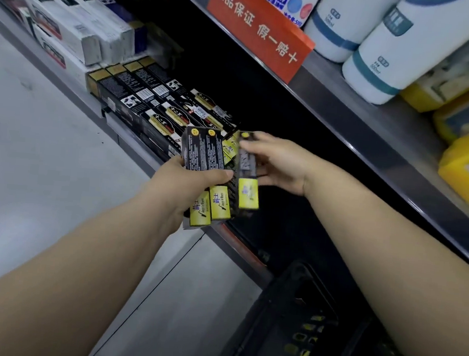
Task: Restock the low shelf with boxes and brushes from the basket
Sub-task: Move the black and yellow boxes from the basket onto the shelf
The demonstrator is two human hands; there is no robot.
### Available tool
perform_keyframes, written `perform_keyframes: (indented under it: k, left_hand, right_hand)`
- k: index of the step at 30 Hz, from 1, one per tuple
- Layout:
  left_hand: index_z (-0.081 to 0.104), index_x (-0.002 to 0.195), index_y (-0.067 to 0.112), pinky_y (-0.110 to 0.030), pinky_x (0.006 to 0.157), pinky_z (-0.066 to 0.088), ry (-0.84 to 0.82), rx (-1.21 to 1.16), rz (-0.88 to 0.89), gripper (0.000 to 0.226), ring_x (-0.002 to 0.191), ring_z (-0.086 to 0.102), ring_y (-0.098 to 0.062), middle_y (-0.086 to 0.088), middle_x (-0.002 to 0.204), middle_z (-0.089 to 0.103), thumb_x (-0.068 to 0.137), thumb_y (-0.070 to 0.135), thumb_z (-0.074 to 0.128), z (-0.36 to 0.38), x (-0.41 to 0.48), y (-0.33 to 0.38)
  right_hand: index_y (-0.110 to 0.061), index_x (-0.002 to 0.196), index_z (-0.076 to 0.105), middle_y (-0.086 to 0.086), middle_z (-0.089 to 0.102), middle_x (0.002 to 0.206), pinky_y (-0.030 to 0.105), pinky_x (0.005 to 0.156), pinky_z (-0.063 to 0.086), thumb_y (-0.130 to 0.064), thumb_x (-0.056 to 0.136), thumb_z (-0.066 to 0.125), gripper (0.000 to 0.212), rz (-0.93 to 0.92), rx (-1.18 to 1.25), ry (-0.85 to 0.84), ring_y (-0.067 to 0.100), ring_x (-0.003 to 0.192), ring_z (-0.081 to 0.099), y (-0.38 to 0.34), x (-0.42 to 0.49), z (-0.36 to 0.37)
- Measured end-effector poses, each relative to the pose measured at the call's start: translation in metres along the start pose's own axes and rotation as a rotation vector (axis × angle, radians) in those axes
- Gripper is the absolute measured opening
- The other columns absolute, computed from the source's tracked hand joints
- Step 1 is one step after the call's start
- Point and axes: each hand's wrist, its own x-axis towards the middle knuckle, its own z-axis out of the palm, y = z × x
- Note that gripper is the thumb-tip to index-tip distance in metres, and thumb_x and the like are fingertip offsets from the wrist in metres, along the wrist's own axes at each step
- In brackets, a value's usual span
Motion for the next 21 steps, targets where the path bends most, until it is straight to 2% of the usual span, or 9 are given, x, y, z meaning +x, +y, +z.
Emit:
perform_keyframes:
  k: [1, 4, 8, 11, 13, 17, 19, 21]
  left_hand:
    - [0.06, 0.1, 0.018, -0.036, 0.062, 0.057, 0.027, -0.013, 0.008, 0.042, 0.076, 0.07, -0.022, -0.005, 0.092, 0.072, 0.065, 0.018, 0.083, 0.0, 0.0, 0.0]
    - [0.057, 0.107, 0.019, -0.027, 0.05, 0.052, 0.076, -0.029, 0.036, 0.05, 0.069, 0.069, -0.017, -0.002, 0.091, 0.071, 0.064, 0.021, 0.084, -0.002, -0.001, 0.001]
    - [0.055, 0.111, 0.019, -0.024, 0.052, 0.048, 0.076, 0.007, 0.076, 0.055, 0.07, 0.067, -0.014, 0.001, 0.091, 0.069, 0.064, 0.022, 0.084, -0.002, 0.0, 0.001]
    - [0.056, 0.112, 0.018, -0.029, 0.059, 0.052, 0.075, 0.028, 0.08, 0.057, 0.076, 0.067, -0.017, -0.001, 0.094, 0.069, 0.064, 0.022, 0.084, -0.001, 0.001, 0.0]
    - [0.055, 0.115, 0.017, -0.032, 0.065, 0.054, 0.078, 0.039, 0.079, 0.06, 0.082, 0.067, -0.02, -0.002, 0.098, 0.069, 0.063, 0.023, 0.085, -0.001, 0.003, 0.0]
    - [0.055, 0.115, 0.017, -0.025, 0.056, 0.049, 0.074, 0.036, 0.09, 0.059, 0.078, 0.066, -0.016, 0.0, 0.094, 0.068, 0.064, 0.024, 0.084, 0.0, 0.006, 0.001]
    - [0.055, 0.113, 0.017, -0.025, 0.055, 0.047, 0.074, 0.039, 0.089, 0.058, 0.079, 0.065, -0.016, 0.001, 0.093, 0.067, 0.064, 0.024, 0.084, 0.001, 0.008, 0.0]
    - [0.055, 0.113, 0.017, -0.027, 0.058, 0.05, 0.077, 0.042, 0.085, 0.058, 0.08, 0.065, -0.017, 0.0, 0.094, 0.068, 0.064, 0.024, 0.084, 0.0, 0.01, -0.001]
  right_hand:
    - [-0.022, 0.096, 0.057, 0.0, 0.063, 0.084, 0.024, 0.067, 0.054, -0.026, 0.093, 0.054, 0.006, 0.014, 0.015, 0.126, 0.012, 0.069, 0.064, 0.0, 0.0, -0.007]
    - [-0.022, 0.074, 0.053, -0.003, 0.052, 0.066, 0.014, 0.047, 0.039, -0.029, 0.092, 0.054, 0.019, 0.028, 0.201, 0.515, 0.005, 0.049, 0.049, 0.009, 0.007, -0.037]
    - [-0.019, 0.078, 0.053, 0.0, 0.051, 0.075, 0.013, 0.047, 0.043, -0.023, 0.097, 0.046, 0.02, -0.024, 0.426, 0.705, 0.009, 0.059, 0.047, 0.022, 0.023, -0.065]
    - [-0.017, 0.101, 0.054, 0.001, 0.053, 0.084, 0.017, 0.051, 0.045, -0.022, 0.1, 0.04, 0.015, -0.018, 0.27, 0.715, 0.01, 0.064, 0.05, 0.03, 0.038, -0.075]
    - [-0.018, 0.122, 0.051, 0.0, 0.053, 0.086, 0.02, 0.057, 0.042, -0.02, 0.101, 0.035, 0.026, 0.011, 0.066, 0.664, 0.01, 0.068, 0.049, 0.034, 0.048, -0.075]
    - [-0.015, 0.129, 0.049, -0.005, 0.055, 0.088, 0.023, 0.068, 0.041, -0.018, 0.102, 0.03, 0.033, 0.058, -0.127, 0.546, 0.01, 0.082, 0.051, 0.042, 0.065, -0.064]
    - [-0.015, 0.131, 0.048, 0.0, 0.058, 0.104, 0.026, 0.073, 0.041, -0.018, 0.103, 0.028, 0.035, 0.083, -0.209, 0.523, 0.012, 0.088, 0.052, 0.046, 0.072, -0.058]
    - [-0.015, 0.135, 0.045, 0.007, 0.056, 0.123, 0.023, 0.07, 0.039, -0.017, 0.103, 0.028, 0.036, 0.094, -0.331, 0.494, 0.017, 0.099, 0.055, 0.049, 0.076, -0.054]
